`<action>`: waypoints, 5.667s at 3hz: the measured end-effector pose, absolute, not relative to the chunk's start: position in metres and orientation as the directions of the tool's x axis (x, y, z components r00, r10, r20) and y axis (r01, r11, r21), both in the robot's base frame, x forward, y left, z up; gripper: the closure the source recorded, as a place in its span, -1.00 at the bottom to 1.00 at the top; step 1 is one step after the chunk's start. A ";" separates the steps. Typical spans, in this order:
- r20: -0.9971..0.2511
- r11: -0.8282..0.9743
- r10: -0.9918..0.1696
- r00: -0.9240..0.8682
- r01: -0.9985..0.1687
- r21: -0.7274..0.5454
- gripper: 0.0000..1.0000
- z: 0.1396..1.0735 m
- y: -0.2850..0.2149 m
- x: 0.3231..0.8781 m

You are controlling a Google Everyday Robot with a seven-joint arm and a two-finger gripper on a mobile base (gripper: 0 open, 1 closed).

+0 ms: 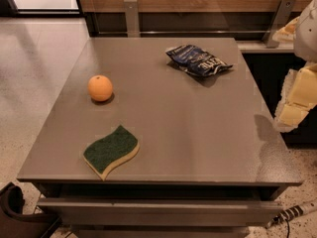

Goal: Move blue chip bag near sponge

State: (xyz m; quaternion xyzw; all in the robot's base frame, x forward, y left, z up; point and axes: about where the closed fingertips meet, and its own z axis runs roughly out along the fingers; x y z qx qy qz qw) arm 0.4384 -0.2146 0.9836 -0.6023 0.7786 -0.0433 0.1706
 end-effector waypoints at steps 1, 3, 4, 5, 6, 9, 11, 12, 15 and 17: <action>-0.233 0.278 -0.948 -0.217 -0.920 -0.276 -1.00 0.989 -0.217 0.452; -0.423 0.388 -0.870 -0.253 -0.881 -0.270 -1.00 1.005 -0.221 0.552; -0.547 0.499 -0.777 -0.311 -0.834 -0.235 -1.00 0.999 -0.214 0.608; -0.636 0.639 -0.660 -0.401 -0.744 -0.194 -1.00 0.985 -0.207 0.652; -0.659 0.732 -0.575 -0.485 -0.665 -0.148 -1.00 0.962 -0.203 0.674; -0.703 0.724 -0.498 -0.507 -0.690 -0.015 -1.00 0.930 -0.206 0.707; -0.746 0.742 -0.384 -0.544 -0.663 0.102 -1.00 0.875 -0.214 0.732; -0.778 0.730 -0.345 -0.524 -0.671 0.128 -1.00 0.858 -0.207 0.745; -0.814 0.640 -0.326 -0.481 -0.746 0.184 -1.00 0.826 -0.160 0.767; -0.814 0.626 -0.326 -0.481 -0.755 0.196 -0.06 0.819 -0.148 0.766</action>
Offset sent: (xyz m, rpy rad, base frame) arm 0.0952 -0.0183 0.0306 0.1343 -0.0401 -0.0161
